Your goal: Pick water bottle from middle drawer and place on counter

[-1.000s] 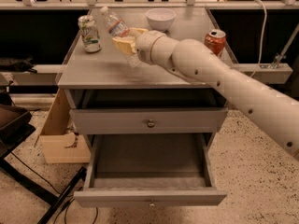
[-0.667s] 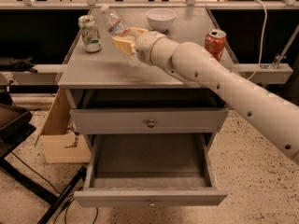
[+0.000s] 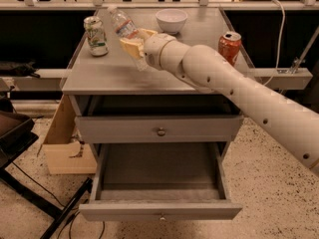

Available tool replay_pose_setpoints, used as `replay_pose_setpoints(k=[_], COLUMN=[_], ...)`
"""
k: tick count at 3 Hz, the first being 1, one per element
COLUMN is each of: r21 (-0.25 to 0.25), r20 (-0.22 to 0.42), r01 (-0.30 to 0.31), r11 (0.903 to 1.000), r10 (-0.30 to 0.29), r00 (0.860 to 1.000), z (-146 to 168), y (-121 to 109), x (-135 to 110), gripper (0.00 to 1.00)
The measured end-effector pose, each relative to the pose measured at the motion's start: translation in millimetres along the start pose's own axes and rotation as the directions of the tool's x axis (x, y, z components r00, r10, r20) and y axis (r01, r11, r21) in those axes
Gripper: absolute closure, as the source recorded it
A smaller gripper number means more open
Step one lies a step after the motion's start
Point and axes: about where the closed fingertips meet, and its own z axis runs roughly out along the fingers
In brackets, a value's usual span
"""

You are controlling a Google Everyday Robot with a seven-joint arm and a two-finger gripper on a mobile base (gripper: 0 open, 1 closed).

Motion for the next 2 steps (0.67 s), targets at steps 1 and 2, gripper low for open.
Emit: replay_pose_setpoints(k=[1,2], r21=[0.000,0.000], r20=[0.000,0.000], r01=[0.000,0.000], r11=[1.0000,1.0000], r10=[0.000,0.000], r00=[1.000,1.000], z=[0.0,0.1], y=[0.0,0.1], x=[0.0,0.0], gripper=[0.14,0.00])
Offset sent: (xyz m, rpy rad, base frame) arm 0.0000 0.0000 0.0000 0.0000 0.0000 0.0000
